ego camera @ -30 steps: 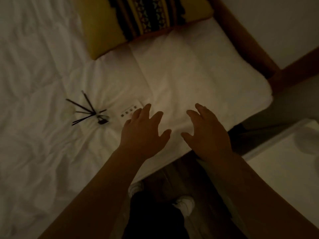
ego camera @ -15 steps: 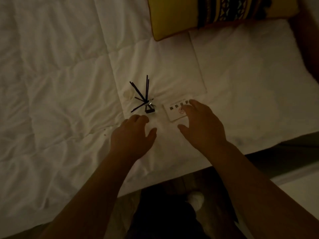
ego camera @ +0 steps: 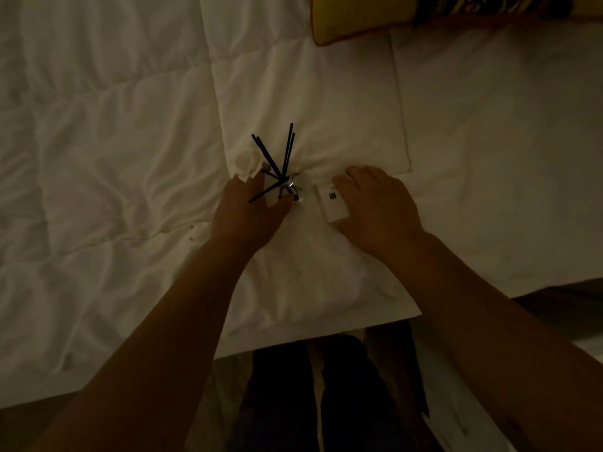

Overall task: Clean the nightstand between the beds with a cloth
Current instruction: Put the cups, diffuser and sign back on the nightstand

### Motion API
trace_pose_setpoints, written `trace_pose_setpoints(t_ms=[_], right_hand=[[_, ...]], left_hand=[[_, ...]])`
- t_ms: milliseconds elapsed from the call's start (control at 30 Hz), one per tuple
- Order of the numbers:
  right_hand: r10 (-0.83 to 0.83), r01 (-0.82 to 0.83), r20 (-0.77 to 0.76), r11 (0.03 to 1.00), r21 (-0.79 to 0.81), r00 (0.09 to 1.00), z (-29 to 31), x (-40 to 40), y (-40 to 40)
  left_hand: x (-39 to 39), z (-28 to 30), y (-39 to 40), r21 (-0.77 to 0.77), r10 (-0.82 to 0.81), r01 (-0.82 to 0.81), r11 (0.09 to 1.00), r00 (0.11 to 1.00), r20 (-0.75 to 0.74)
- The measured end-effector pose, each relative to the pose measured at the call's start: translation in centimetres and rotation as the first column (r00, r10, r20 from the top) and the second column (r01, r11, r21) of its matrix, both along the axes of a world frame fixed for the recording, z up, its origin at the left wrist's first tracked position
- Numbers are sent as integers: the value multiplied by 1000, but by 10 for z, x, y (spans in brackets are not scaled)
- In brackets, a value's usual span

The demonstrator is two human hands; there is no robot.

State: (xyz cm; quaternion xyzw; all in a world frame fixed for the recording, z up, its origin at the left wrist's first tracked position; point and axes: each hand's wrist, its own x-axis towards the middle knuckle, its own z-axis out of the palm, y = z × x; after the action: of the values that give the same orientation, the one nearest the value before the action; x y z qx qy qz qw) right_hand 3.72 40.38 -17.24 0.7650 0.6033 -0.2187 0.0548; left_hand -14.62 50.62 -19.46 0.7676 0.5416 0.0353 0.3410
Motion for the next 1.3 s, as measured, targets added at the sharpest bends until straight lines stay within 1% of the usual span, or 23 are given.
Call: trace_pose_setpoints(t_ms=[67, 133, 233, 367, 500, 600, 667, 767, 867, 900, 967, 1000, 1033, 1067, 1167, 1300], right_hand=[[26, -26, 6, 1000, -14, 1000, -5, 5, 3], [48, -48, 5, 999, -21, 999, -9, 10, 6], [54, -54, -24, 999, -4, 998, -15, 14, 11], [25, -23, -49, 999, 40, 998, -20, 17, 14], [-33, 36, -48, 998, 48, 998, -21, 22, 17], [-75, 78, -64, 996, 46, 995, -19, 25, 18], [-103, 109, -113, 993, 41, 988, -18, 27, 16], [-141, 156, -256, 987, 37, 956, -18, 28, 10], [-146, 174, -301, 983, 68, 943, -17, 25, 5], [-131, 163, -266, 981, 104, 955, -17, 24, 3], [-62, 82, -102, 974, 210, 993, -18, 22, 0], [-32, 40, -34, 967, 251, 999, -19, 22, -1], [-12, 12, 0, 963, 268, 1000, -19, 21, -1], [3, -6, 10, 965, 261, 1000, -20, 21, -1], [32, -37, 35, 986, 160, 999, -25, 17, -3], [-3, -3, 57, 994, 105, 998, -27, 13, 3]], left_hand=[[6, -2, -1, -23, 47, -45, 999, 996, 78], [12, -4, -3, -2, 74, -75, 997, 986, 152], [19, -6, -4, -18, 131, -130, 991, 966, 225], [22, -7, -7, -71, 206, -194, 978, 902, 378], [19, -6, -11, -37, 172, -170, 985, 913, 371], [17, -3, -14, -61, 173, -161, 985, 916, 361], [16, -1, -17, -81, 195, -177, 981, 909, 369], [17, 2, -21, -157, 257, -210, 965, 876, 409], [15, 4, -24, -148, 243, -200, 968, 887, 392], [14, 4, -25, -142, 239, -198, 970, 890, 388], [12, 4, -27, -149, 240, -197, 969, 888, 391], [12, 4, -28, -159, 243, -195, 968, 884, 398], [11, 4, -29, -163, 242, -191, 968, 882, 403], [11, 4, -30, -164, 241, -189, 968, 881, 407], [11, 4, -34, -120, 228, -196, 973, 888, 400], [10, 6, -32, -115, 205, -175, 978, 909, 363]])
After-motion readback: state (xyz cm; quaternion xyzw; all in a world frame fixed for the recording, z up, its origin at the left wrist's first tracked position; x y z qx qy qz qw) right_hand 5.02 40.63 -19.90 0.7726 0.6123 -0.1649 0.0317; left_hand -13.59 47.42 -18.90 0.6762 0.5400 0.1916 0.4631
